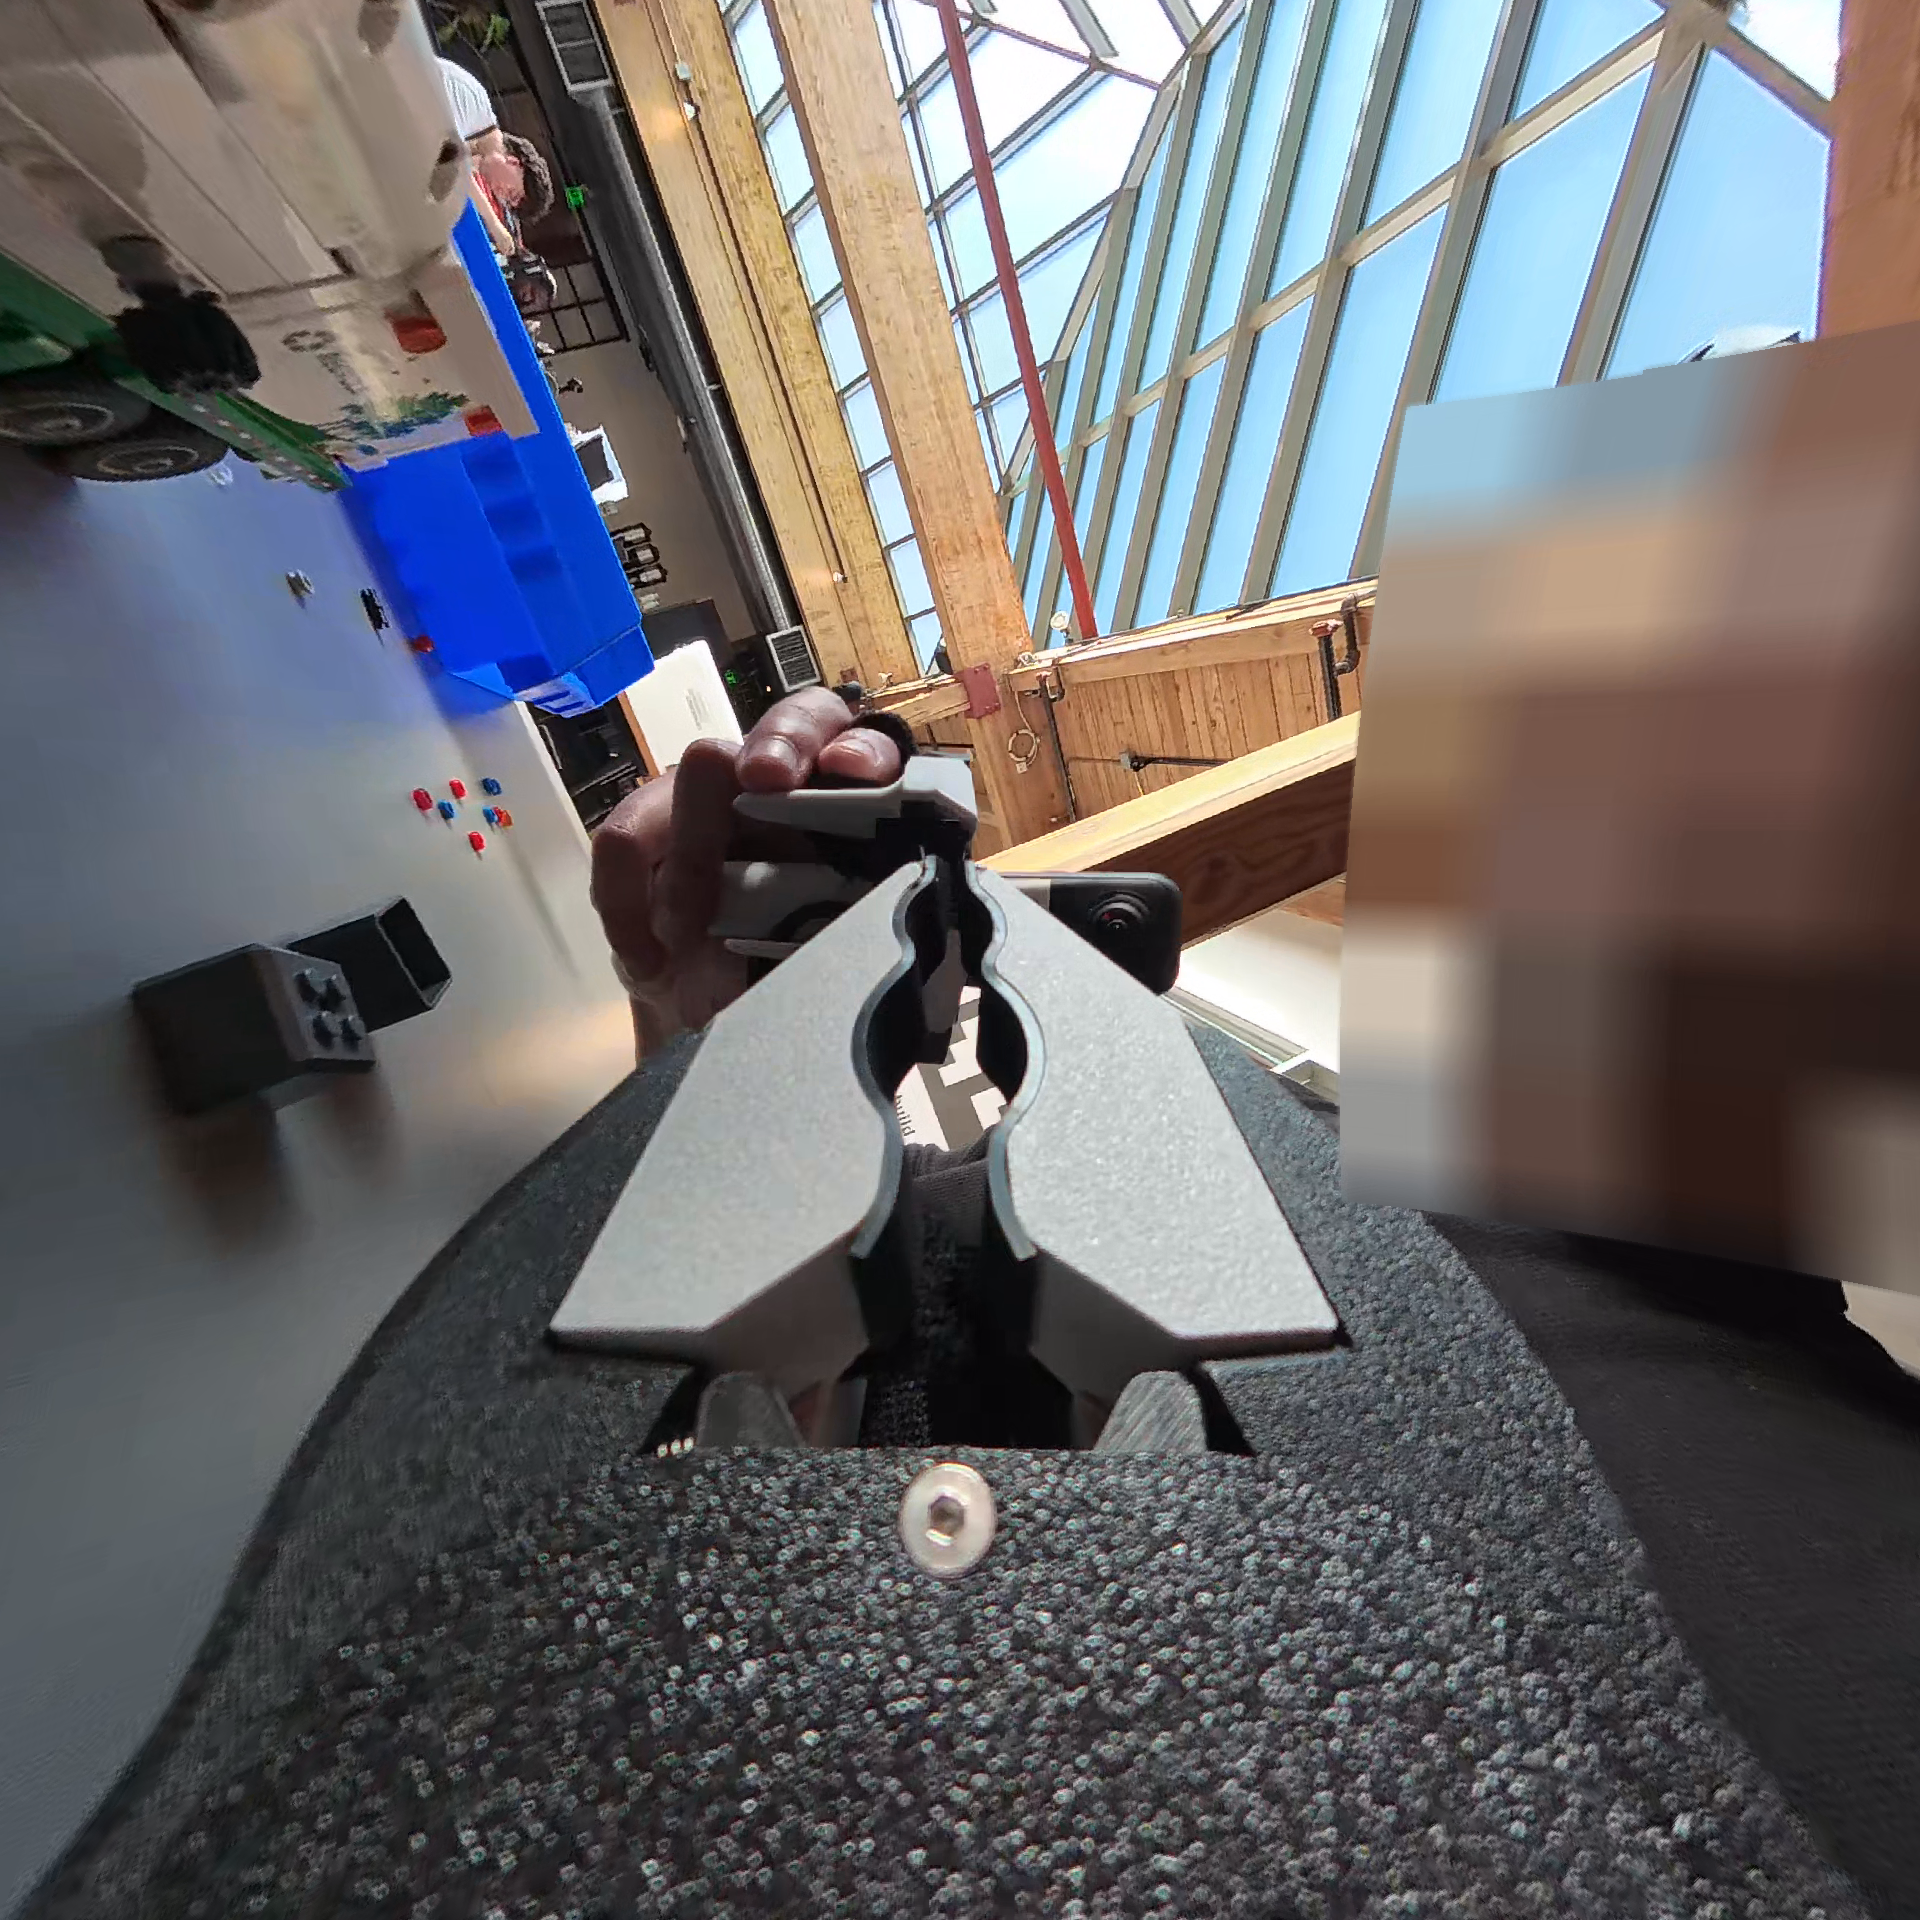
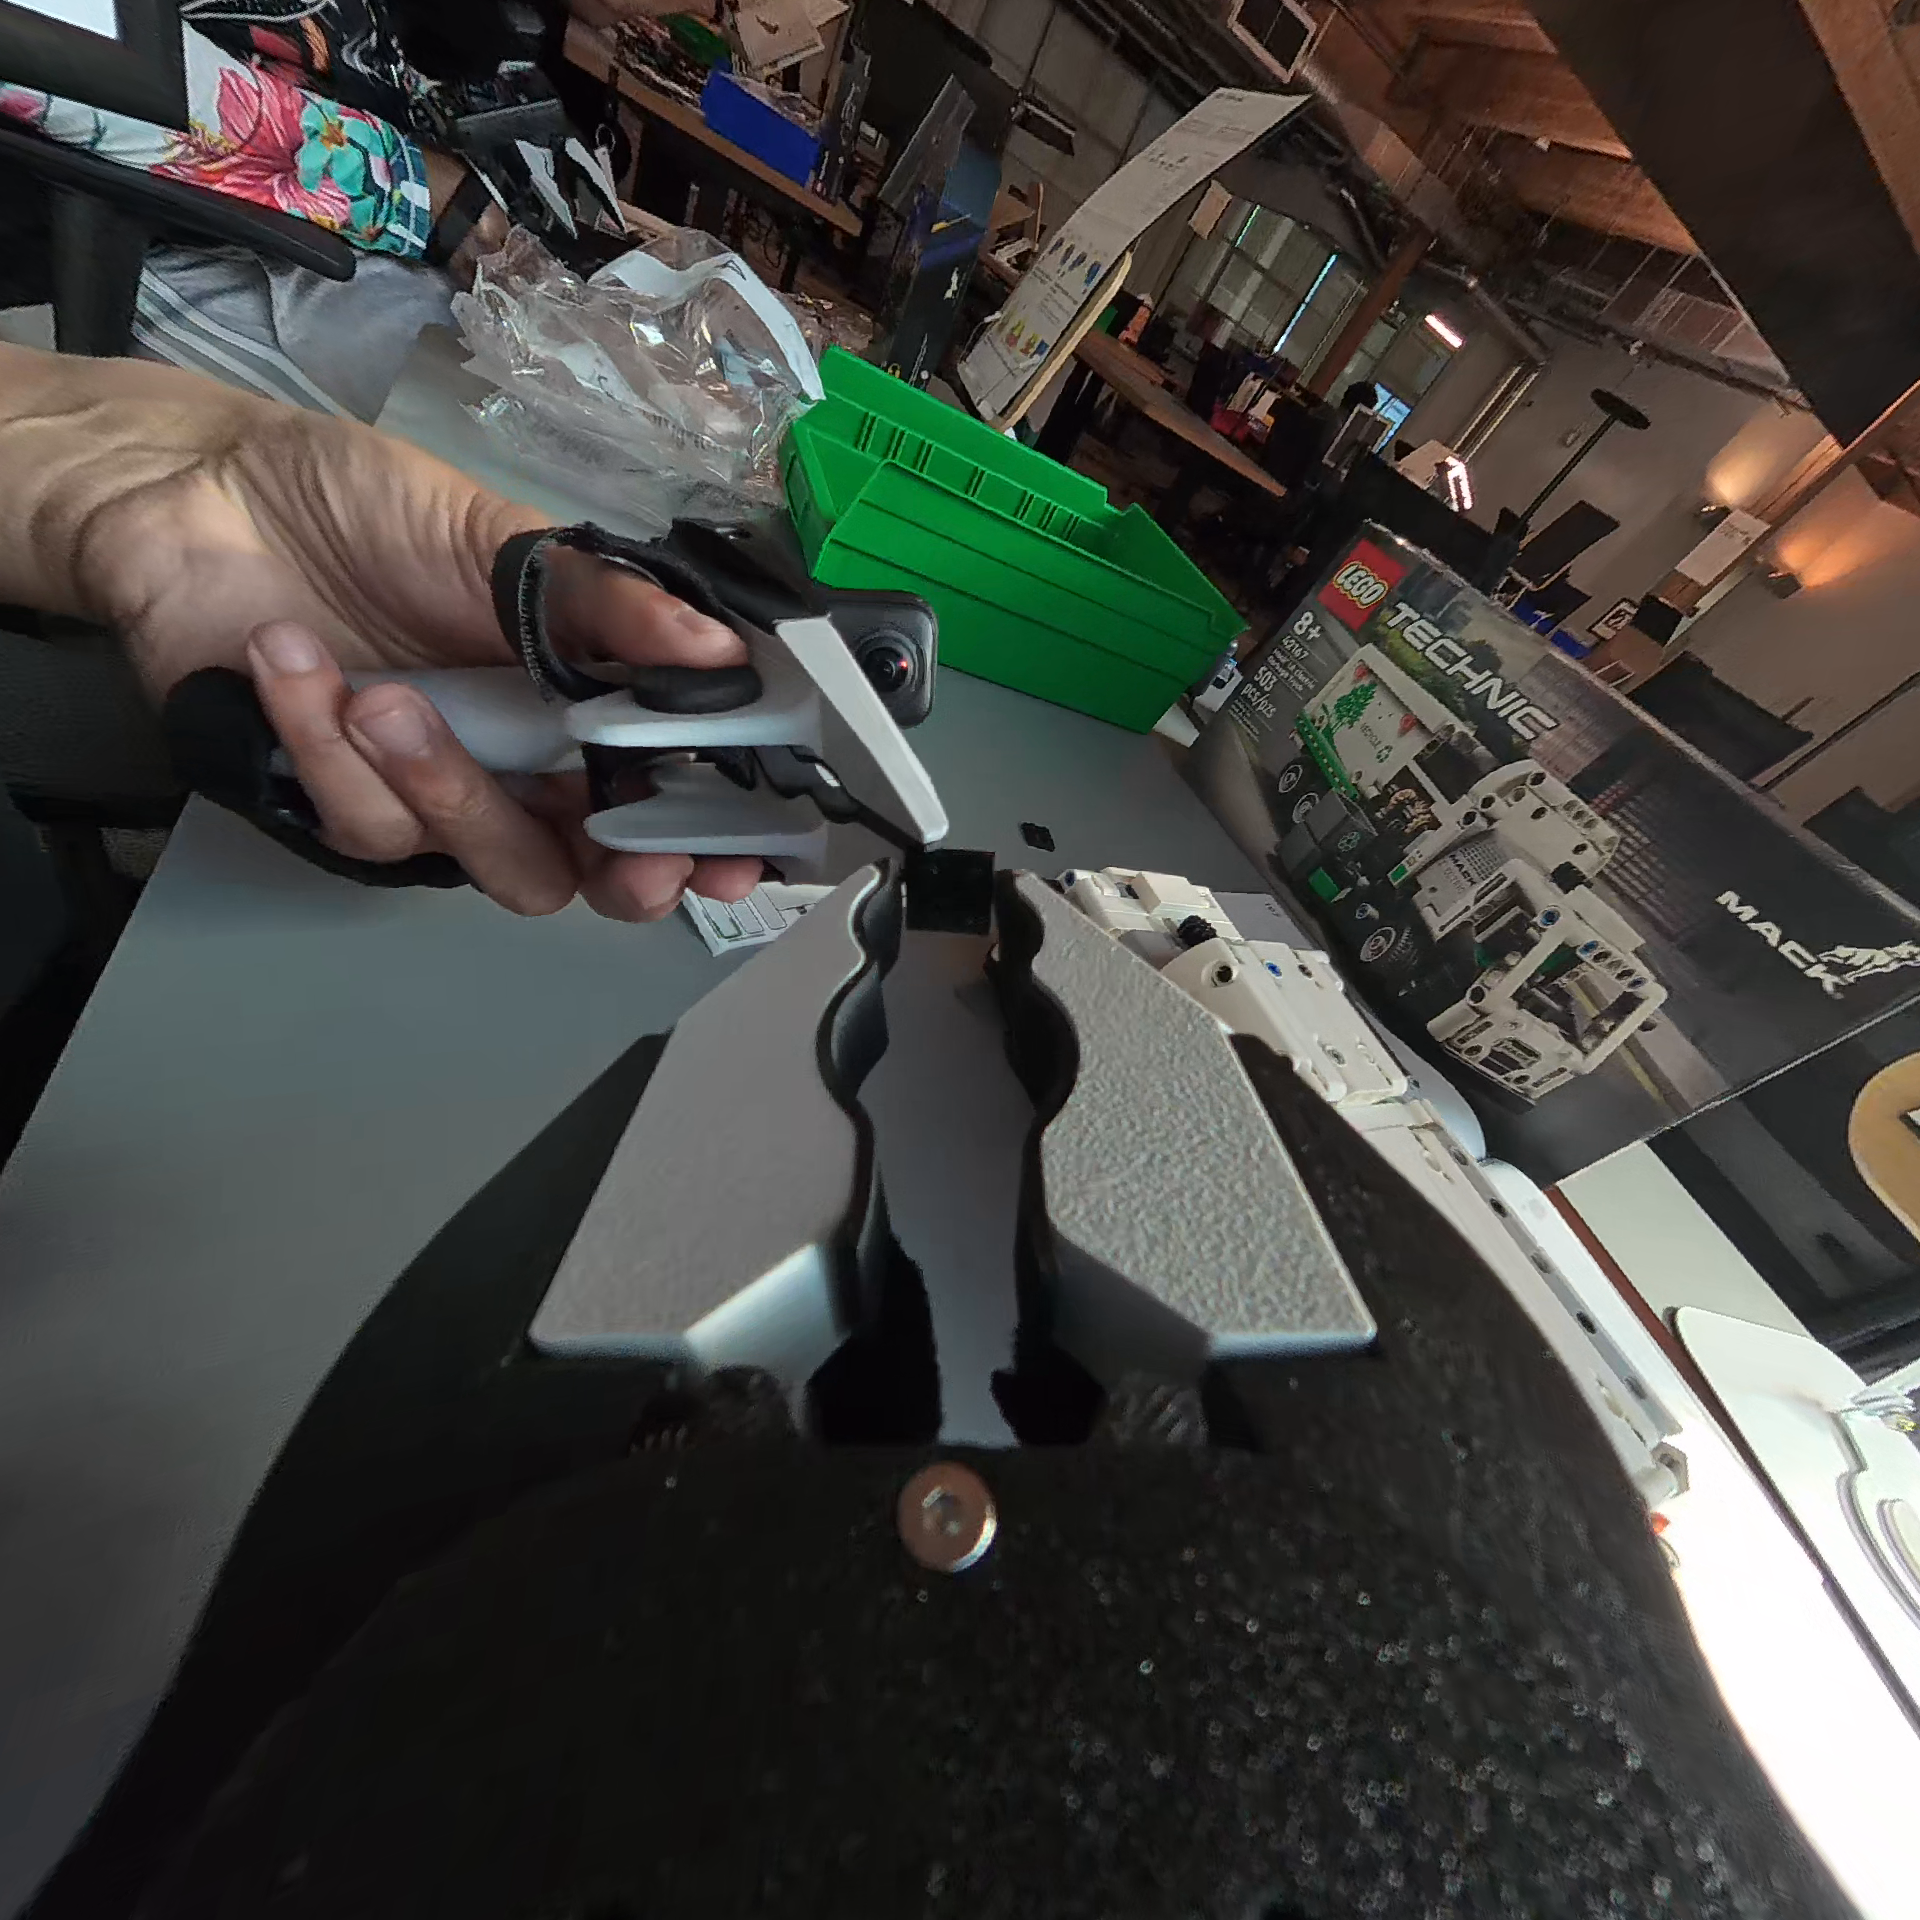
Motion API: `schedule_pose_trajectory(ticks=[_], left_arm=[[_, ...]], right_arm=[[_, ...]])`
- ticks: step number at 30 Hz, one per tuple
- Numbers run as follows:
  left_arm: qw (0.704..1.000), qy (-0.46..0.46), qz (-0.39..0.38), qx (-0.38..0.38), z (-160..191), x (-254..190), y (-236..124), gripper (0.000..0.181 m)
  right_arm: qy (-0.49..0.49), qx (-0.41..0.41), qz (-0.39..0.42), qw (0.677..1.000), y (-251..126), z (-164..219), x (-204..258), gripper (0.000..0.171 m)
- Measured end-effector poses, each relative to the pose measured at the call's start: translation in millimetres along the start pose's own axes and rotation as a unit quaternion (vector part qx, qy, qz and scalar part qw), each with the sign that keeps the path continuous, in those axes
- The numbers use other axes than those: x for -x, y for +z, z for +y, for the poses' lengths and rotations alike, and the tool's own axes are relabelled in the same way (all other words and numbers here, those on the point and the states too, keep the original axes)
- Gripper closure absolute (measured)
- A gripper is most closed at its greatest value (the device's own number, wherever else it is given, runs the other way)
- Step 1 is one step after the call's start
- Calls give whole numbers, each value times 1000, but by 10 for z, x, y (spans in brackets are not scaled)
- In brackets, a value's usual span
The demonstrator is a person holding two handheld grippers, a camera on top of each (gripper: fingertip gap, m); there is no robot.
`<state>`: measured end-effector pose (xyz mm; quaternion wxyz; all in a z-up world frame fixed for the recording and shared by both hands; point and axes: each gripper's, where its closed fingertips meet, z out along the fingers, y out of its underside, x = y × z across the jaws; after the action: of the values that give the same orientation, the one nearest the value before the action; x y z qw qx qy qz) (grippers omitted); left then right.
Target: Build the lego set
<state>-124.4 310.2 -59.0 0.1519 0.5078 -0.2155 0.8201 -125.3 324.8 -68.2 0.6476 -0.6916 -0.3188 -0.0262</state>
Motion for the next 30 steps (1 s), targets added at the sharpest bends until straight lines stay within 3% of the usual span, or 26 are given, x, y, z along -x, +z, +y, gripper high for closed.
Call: schedule_pose_trajectory(ticks=[5, 7, 9, 11, 13, 15, 16, 20, 23, 27, 30], left_arm=[[999, 18, -25, 9, 6, 83, -16, 176], [995, 76, -58, 28, 0, 106, -89, 174], [972, 179, -138, 69, 17, 240, -201, 173], [912, 302, -246, 131, 20, 477, -341, 165], [822, 409, -341, 204, 14, 723, -480, 153], [747, 482, -382, 252, 29, 866, -511, 143], [728, 498, -390, 264, 48, 916, -484, 139], [719, 493, -392, 293, 166, 1101, -312, 135], [693, 508, -407, 310, 126, 1211, -283, 133], [706, 497, -383, 328, 186, 1201, -263, 140], [700, 502, -376, 342, 220, 1214, -268, 147]], right_arm=[[-5, 40, -10, 999, -38, 131, 16, 156], [13, 106, -48, 993, -82, 319, 61, 156], [69, 209, -86, 972, -137, 590, 91, 155], [134, 281, -129, 941, -176, 737, 179, 155], [171, 324, -144, 919, -158, 785, 240, 156], [192, 360, -163, 898, -133, 803, 325, 156], [199, 378, -171, 888, -125, 823, 364, 156], [201, 439, -184, 856, -92, 947, 423, 156], [199, 475, -178, 838, -124, 1059, 386, 156], [247, 470, -186, 827, -84, 1038, 376, 156], [263, 471, -192, 820, -70, 1037, 389, 156]])
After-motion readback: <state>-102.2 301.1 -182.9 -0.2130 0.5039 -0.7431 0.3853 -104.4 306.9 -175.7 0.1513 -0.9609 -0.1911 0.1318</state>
